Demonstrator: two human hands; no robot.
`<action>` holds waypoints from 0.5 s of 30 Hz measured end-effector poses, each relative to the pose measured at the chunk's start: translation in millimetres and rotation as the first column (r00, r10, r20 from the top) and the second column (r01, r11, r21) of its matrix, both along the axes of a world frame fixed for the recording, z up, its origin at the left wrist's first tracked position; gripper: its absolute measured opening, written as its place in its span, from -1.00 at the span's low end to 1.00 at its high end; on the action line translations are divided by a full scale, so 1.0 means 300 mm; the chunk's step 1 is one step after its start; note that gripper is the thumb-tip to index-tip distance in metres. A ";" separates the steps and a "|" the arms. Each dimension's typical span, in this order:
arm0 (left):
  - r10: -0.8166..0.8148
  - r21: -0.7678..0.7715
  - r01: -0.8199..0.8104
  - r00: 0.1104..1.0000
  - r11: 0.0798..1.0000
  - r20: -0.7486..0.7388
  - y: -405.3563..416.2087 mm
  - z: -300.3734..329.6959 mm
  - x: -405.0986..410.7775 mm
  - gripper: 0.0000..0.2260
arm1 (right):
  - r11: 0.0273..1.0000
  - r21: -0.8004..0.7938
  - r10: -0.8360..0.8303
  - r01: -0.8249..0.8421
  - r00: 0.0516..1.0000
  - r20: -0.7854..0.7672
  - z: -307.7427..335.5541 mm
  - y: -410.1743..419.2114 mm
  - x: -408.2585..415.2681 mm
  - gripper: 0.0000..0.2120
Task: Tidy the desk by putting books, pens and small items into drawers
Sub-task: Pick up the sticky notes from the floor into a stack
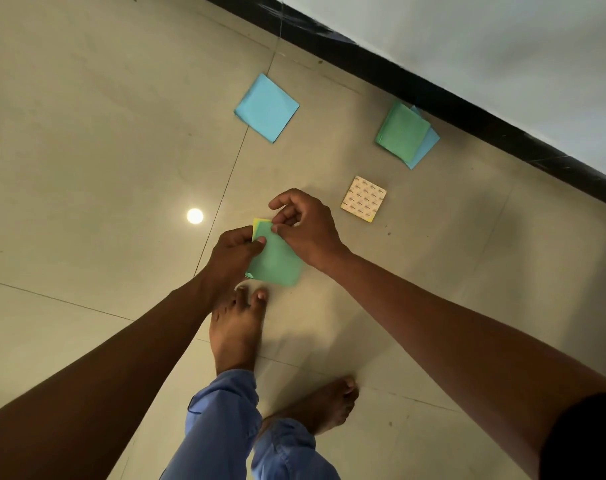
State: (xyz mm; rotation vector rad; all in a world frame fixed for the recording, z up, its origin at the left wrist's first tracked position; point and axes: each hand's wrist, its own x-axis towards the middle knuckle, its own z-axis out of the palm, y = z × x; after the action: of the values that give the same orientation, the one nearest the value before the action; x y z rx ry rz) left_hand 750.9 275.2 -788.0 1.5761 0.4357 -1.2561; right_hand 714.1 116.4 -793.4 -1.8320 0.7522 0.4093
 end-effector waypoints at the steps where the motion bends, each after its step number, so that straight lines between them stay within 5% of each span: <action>1: 0.017 -0.006 -0.017 1.000 1.000 -0.015 0.003 0.000 -0.001 -0.76 | 1.000 0.017 0.009 -0.009 1.000 -0.011 0.000 -0.005 -0.001 -0.71; 9: 0.146 -0.013 -0.148 0.985 0.989 -0.094 0.035 -0.005 0.002 -0.73 | 0.970 0.194 0.166 -0.144 0.981 -0.103 0.008 -0.112 0.004 -0.74; 15: 0.195 0.009 -0.195 0.977 0.981 -0.086 0.081 -0.013 0.035 -0.76 | 0.954 0.117 0.296 -0.277 0.932 -0.208 -0.007 -0.210 0.022 -0.76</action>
State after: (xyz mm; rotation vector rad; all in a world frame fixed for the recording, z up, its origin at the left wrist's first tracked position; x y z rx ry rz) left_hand 761.4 299.4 -792.0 1.4453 0.6302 -1.1754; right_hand 720.7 53.3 -795.5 -1.8377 0.6063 0.8382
